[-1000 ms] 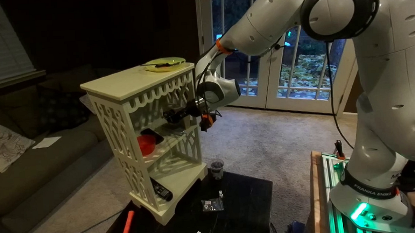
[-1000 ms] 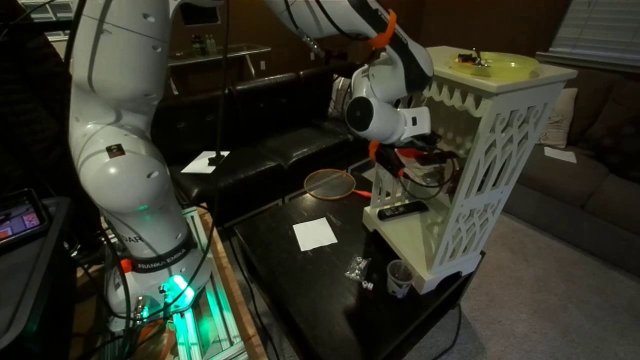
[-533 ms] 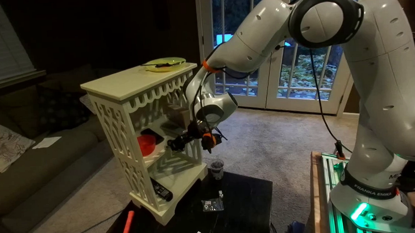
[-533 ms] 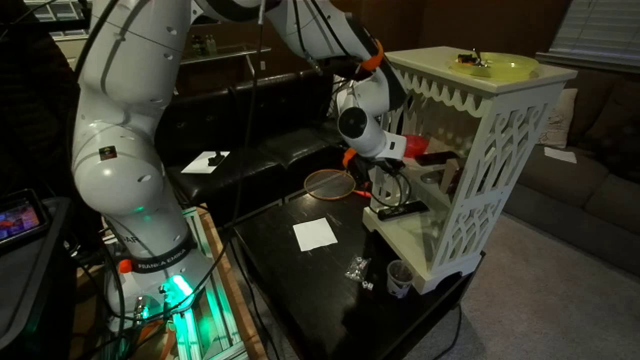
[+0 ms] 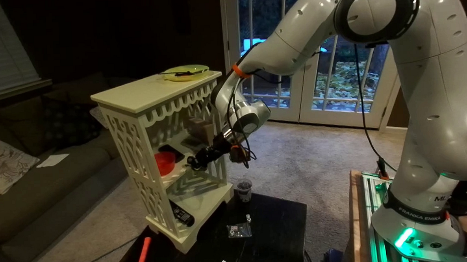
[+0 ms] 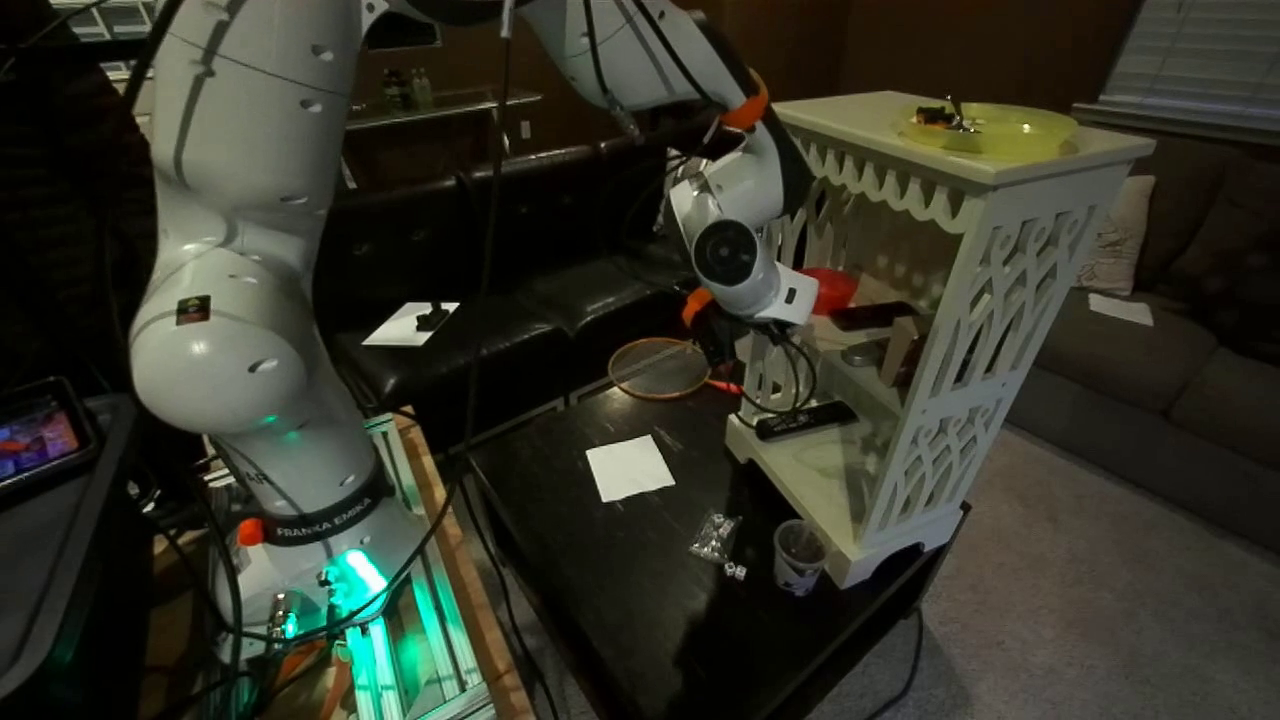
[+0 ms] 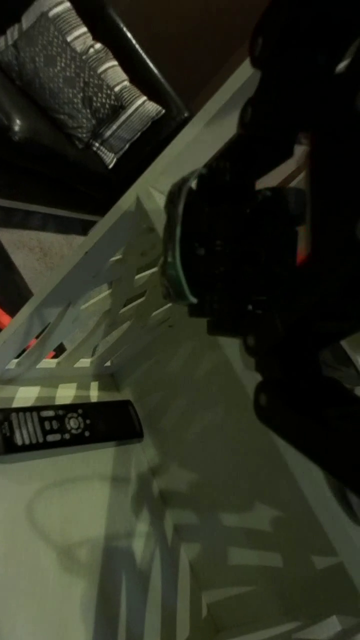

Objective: Move the black object from the plate to the red bowl

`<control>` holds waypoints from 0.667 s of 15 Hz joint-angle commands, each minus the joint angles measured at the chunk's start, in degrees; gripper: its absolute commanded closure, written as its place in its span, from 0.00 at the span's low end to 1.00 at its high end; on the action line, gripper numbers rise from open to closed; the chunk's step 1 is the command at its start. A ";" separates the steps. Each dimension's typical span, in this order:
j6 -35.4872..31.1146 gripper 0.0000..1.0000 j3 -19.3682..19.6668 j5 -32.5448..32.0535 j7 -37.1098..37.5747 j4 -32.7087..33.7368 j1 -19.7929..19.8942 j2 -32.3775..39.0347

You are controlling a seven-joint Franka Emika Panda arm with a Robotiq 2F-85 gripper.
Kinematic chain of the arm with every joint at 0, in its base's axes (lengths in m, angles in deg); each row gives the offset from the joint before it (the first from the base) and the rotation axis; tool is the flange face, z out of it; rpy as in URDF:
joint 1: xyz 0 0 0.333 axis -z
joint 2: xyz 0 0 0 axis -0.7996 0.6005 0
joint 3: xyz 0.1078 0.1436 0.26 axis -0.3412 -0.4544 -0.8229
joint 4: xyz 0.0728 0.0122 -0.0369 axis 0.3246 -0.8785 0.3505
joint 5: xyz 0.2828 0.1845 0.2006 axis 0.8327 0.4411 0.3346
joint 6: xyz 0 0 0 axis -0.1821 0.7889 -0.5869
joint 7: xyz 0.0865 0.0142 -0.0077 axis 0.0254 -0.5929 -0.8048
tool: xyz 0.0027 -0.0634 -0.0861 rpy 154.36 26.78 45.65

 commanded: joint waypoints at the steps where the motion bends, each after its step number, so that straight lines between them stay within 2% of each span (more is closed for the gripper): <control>1: 8.04 0.58 -0.48 -1.03 0.93 -5.08 2.75 -6.13; 2: 9.80 0.58 -0.59 -0.72 1.08 -5.35 3.05 -6.46; 4: 12.42 0.58 -0.50 3.85 -2.04 -4.28 3.17 -6.18; 5: 13.82 0.58 3.11 7.06 -3.18 -3.45 -0.27 -6.01; 10: 15.08 0.58 6.99 27.58 -19.18 0.14 -5.08 -3.59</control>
